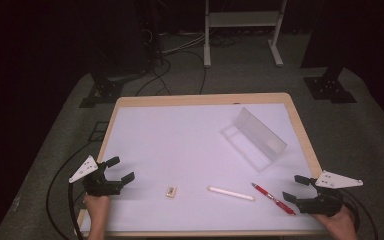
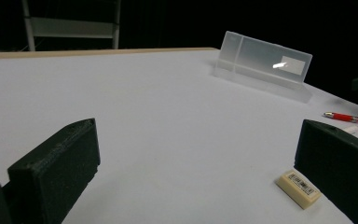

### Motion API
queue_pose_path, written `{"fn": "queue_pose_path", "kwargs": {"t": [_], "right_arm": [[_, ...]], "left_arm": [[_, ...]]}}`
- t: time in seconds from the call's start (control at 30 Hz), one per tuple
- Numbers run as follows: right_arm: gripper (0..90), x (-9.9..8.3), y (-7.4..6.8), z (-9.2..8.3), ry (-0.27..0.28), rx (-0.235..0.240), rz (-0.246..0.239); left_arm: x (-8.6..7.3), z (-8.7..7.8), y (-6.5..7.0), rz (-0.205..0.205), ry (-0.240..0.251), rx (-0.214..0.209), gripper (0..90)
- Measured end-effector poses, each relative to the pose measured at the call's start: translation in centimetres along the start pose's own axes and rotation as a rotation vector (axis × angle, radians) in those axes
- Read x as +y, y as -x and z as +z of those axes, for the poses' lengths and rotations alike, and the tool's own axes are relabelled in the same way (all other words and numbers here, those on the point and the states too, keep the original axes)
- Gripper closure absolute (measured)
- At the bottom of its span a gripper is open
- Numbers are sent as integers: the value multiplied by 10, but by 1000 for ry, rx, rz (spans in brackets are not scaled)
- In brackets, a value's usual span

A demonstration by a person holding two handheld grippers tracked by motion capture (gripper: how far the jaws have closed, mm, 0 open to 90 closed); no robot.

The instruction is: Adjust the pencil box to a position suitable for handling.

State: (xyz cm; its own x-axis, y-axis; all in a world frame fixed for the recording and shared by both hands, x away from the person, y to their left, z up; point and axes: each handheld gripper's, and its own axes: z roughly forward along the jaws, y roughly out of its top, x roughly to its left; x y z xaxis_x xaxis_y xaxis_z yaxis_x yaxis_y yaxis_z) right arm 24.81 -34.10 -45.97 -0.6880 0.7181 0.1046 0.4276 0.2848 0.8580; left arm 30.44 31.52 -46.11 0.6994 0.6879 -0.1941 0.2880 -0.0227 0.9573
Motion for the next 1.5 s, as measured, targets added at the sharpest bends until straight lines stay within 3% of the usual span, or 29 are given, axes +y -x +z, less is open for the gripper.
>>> {"fn": "queue_pose_path", "kwargs": {"t": [0.47, 0.77, 0.83, 1.13, 1.5], "right_arm": [[184, 13, -9, 15, -22, 38, -28], [184, 32, -15, 27, -47, 69, -82], [184, 37, -16, 29, -47, 69, -98], [175, 55, -19, 37, -51, 67, -132], [154, 71, -19, 51, -87, 68, -127]], "left_arm": [[0, 1, 1, 4, -10, 8, 0], [0, 1, 3, 21, -24, -14, 0], [0, 2, 2, 16, -32, -40, 0], [1, 3, 3, 29, -49, -45, 0], [0, 4, 3, 29, -48, -42, 0]]}}
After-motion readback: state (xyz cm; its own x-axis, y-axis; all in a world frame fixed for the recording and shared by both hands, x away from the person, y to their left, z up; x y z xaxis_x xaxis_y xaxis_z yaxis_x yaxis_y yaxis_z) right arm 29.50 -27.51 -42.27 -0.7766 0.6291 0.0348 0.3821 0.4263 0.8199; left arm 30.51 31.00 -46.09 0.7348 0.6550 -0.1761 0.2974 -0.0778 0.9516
